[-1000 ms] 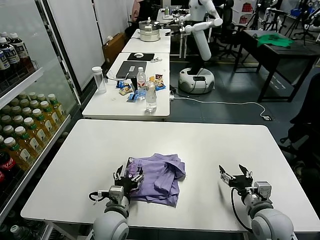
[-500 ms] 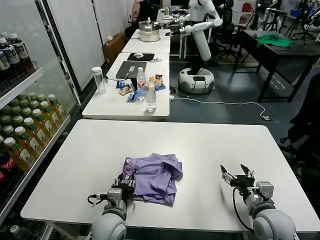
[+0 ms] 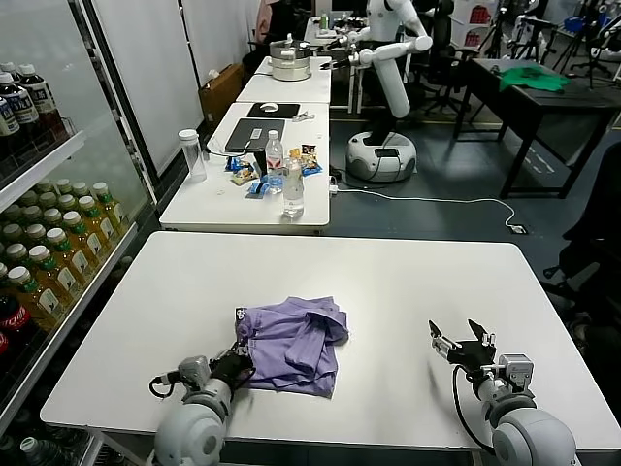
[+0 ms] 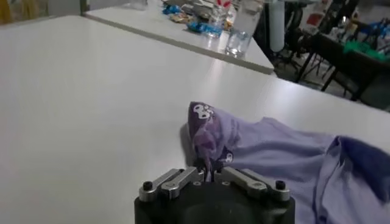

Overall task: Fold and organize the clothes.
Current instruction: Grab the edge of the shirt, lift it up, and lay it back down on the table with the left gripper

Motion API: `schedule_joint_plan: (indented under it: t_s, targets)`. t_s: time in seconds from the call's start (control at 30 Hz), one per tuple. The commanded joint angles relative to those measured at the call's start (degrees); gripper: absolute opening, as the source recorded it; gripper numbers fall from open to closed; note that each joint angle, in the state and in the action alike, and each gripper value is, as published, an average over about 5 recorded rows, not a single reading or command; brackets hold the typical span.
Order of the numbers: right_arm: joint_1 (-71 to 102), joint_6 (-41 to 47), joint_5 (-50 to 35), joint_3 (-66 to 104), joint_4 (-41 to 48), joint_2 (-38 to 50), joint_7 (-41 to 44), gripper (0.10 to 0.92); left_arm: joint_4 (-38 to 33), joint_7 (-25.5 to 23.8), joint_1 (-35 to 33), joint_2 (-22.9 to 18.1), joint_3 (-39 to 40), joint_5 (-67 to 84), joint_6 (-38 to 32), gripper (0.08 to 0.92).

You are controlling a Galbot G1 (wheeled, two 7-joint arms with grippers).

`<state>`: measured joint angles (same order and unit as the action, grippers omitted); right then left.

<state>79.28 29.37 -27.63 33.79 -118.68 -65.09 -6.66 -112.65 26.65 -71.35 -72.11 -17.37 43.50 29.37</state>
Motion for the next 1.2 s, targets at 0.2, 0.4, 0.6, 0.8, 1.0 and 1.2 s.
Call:
schedule_joint_plan:
  t_s: [0.2, 0.4, 0.6, 0.8, 1.0, 1.2]
  targets:
    - [0.22, -0.22, 0.03, 0.04, -0.12, -0.23, -0.01, 0.823, -4.20, 0.20, 1.48, 3.72, -16.80, 27.30, -1.99, 0.118]
    - [0.24, -0.54, 0.00, 0.02, -0.25, -0.32, 0.09, 0.823, -3.93, -0.09, 2.68, 10.19, -26.53, 34.45, 0.34, 0.118]
    - [0.49, -0.86, 0.02, 0.00, -0.80, -0.84, 0.18, 0.823, -4.94, -2.20, 4.69, 17.18, -29.97, 35.11, 2.79, 0.118]
    - [1.34, -1.13, 0.30, 0.06, -1.88, -1.25, 0.34, 0.823, -13.48, -2.49, 5.90, 16.27, -20.61, 25.99, 2.69, 0.118]
    - [2.23, -1.45, 0.46, 0.77, -3.10, -1.37, 0.53, 0.823, -15.46, -2.32, 6.00, 6.35, -0.46, 3.47, 2.09, 0.118]
    - [3.02, -2.05, 0.65, 1.75, -3.63, -1.11, 0.83, 0.823, -6.39, -3.40, 7.93, -3.92, 16.14, -19.49, 1.97, 0.118]
